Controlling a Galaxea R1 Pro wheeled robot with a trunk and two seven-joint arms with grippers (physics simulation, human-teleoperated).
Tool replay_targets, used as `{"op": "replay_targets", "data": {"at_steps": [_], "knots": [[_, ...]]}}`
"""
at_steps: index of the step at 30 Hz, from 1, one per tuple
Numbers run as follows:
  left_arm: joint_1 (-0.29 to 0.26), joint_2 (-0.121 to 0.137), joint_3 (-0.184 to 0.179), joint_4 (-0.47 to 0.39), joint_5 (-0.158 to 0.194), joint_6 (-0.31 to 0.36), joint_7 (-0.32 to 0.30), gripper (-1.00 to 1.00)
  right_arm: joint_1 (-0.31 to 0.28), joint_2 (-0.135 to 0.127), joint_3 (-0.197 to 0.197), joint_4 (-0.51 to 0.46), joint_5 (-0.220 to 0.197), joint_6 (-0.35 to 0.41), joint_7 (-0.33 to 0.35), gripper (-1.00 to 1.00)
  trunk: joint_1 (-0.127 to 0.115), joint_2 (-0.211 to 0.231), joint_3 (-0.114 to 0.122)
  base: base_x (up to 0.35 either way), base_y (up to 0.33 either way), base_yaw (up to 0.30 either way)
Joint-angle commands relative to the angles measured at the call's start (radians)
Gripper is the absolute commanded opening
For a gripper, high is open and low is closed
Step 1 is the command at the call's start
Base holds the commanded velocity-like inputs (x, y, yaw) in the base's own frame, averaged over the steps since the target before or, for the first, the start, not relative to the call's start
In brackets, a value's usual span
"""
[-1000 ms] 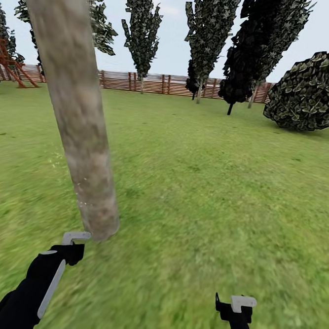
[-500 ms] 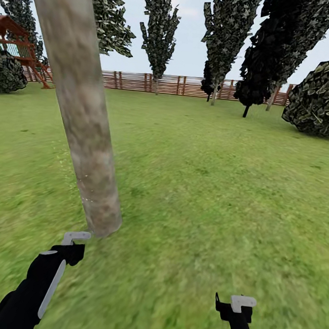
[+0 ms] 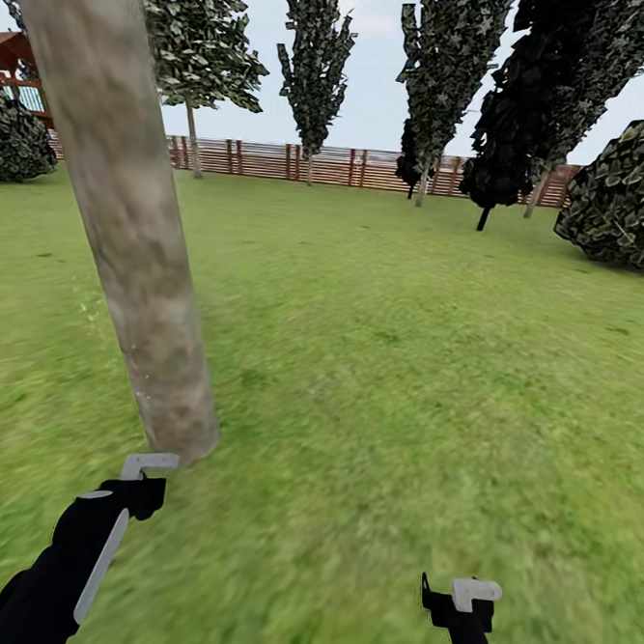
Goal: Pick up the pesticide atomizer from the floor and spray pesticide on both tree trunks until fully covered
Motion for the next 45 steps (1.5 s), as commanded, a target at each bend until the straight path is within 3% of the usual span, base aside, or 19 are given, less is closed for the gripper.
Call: {"op": "replay_targets", "data": {"at_steps": [1, 20, 28, 37, 41, 45], "knots": [[0.0, 0.0, 0.0, 0.0, 0.0, 0.0, 0.0, -1.0, 0.0, 0.0, 0.0, 0.0, 0.0, 0.0, 0.0, 1.0, 0.0, 0.0, 0.0, 0.134, -0.273, 0.0], [0.0, 0.001, 0.002, -0.004, -0.002, 0.001, 0.0, -1.0, 0.0, 0.0, 0.0, 0.0, 0.0, 0.0, 0.001, 1.0, 0.0, 0.0, 0.0, 0.159, -0.255, 0.17], [0.0, 0.002, 0.01, -0.004, -0.002, 0.002, 0.0, -1.0, 0.0, 0.0, 0.0, 0.0, 0.0, 0.0, 0.0, 1.0, 0.0, 0.0, 0.0, 0.282, -0.023, 0.082], [0.0, 0.003, 0.011, -0.004, -0.001, 0.001, 0.0, -1.0, 0.0, 0.0, -0.001, -0.001, 0.0, 0.0, 0.0, 1.0, 0.0, 0.0, 0.0, 0.02, 0.0, 0.269], [-0.001, 0.003, 0.01, 0.014, 0.003, -0.008, 0.003, -1.0, 0.0, -0.003, -0.001, -0.001, 0.0, 0.0, 0.001, 1.0, 0.0, 0.0, 0.0, 0.0, 0.0, 0.061], [-0.046, 0.017, 0.013, 0.11, -0.001, -0.039, -0.001, -1.0, 0.0, -0.005, -0.001, -0.001, 0.0, 0.0, 0.001, 1.0, 0.0, 0.0, 0.0, 0.0, 0.0, 0.005]]}}
